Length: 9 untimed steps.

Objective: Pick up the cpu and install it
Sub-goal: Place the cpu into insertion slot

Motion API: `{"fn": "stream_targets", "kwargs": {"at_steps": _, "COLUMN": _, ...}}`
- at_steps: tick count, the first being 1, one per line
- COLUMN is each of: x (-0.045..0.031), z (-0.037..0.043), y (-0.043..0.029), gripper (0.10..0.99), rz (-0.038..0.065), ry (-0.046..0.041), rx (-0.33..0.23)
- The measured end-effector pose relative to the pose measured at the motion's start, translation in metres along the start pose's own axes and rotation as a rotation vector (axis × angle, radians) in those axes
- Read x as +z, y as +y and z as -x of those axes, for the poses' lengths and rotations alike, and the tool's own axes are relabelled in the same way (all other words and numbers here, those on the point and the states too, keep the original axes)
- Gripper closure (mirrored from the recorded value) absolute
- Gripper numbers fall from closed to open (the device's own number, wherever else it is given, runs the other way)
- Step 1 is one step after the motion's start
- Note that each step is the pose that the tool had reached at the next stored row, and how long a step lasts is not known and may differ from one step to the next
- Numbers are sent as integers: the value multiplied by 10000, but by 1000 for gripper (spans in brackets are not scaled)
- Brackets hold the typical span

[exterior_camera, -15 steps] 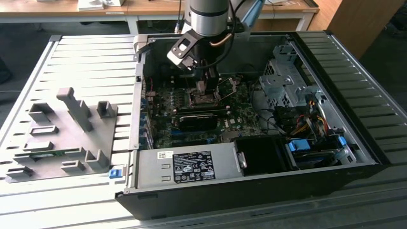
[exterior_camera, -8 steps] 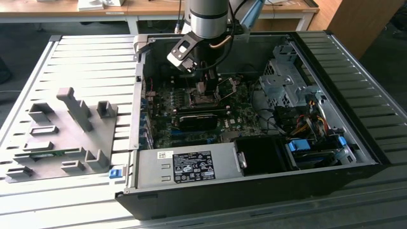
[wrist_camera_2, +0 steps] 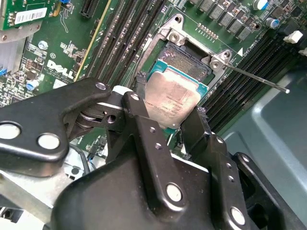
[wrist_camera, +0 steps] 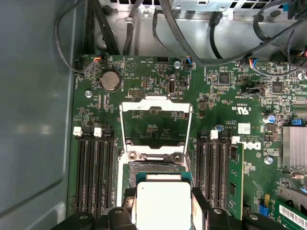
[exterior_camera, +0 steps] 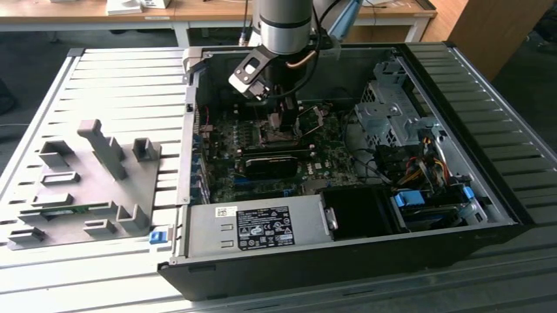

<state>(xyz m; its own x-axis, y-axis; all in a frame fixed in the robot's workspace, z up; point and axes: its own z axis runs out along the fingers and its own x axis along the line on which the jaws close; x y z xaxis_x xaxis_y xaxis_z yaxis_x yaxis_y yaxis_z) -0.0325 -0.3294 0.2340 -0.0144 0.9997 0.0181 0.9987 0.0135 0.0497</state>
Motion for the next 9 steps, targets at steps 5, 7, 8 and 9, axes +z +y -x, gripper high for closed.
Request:
{"fn": "stream_targets", "kwargs": {"at_steps": 5, "x": 17, "z": 0, "y": -7, "gripper": 545, "rz": 0, "ry": 0, "rx": 0}}
{"fn": "stream_targets", "kwargs": {"at_steps": 7, "x": 23, "z": 0, "y": -12, "gripper": 545, "rz": 0, "ry": 0, "rx": 0}}
{"fn": "stream_targets", "kwargs": {"at_steps": 8, "x": 27, "z": 0, "y": -14, "gripper": 545, "rz": 0, "ry": 0, "rx": -1}}
{"fn": "stream_targets", "kwargs": {"at_steps": 9, "x": 30, "z": 0, "y": -16, "gripper": 545, "rz": 0, "ry": 0, "rx": 0}}
